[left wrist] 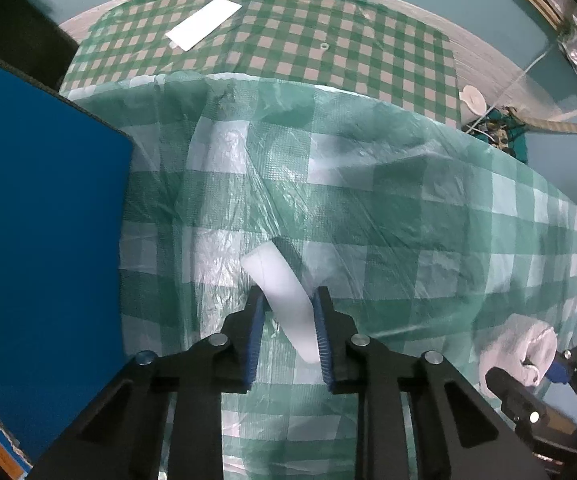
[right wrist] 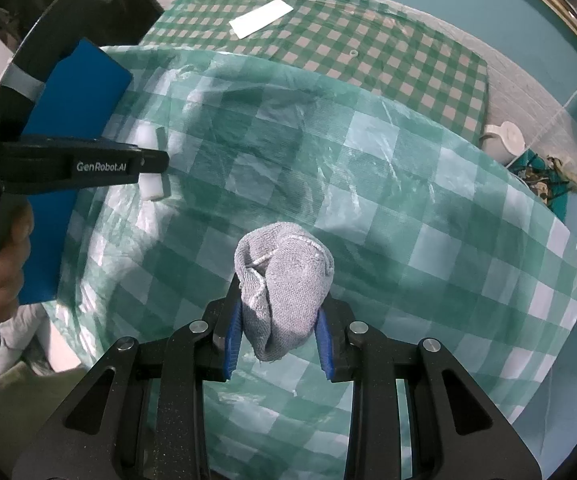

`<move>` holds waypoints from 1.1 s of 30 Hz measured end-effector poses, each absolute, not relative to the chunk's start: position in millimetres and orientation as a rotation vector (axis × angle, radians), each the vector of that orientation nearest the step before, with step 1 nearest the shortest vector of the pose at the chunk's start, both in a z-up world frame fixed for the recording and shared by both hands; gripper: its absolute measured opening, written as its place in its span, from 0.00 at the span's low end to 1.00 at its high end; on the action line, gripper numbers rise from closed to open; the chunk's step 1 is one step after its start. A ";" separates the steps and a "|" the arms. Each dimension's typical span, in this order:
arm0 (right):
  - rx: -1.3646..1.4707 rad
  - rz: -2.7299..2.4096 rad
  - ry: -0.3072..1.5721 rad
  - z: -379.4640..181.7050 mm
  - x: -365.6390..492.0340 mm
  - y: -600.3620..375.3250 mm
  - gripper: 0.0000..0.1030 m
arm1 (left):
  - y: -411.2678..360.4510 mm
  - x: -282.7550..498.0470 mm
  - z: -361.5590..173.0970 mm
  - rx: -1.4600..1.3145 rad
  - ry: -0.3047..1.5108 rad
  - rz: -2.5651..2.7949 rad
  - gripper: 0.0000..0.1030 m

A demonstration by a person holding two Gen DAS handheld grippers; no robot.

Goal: Organize soft objects
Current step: 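Close the left tool on the white foam tube while the right tool holds the sock, then carry the grey sock and foam tube over the cardboard box with both tools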

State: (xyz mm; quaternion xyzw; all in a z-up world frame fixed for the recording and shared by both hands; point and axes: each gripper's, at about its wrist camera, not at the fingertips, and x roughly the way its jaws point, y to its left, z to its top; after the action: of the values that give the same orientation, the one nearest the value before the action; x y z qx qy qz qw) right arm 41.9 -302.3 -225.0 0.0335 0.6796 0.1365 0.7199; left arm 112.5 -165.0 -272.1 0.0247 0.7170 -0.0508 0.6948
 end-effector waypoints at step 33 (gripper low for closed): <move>-0.033 0.388 1.408 -129.5 30.2 -237.9 0.29 | -102.1 35.9 -152.9 0.168 1.432 -0.196 0.15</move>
State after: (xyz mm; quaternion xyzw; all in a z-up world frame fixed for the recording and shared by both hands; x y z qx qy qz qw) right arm 30.2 -237.9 -129.5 -0.0151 0.6431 0.1774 0.7448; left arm 35.9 -102.1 -152.9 0.0767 0.6543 -0.0896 0.7470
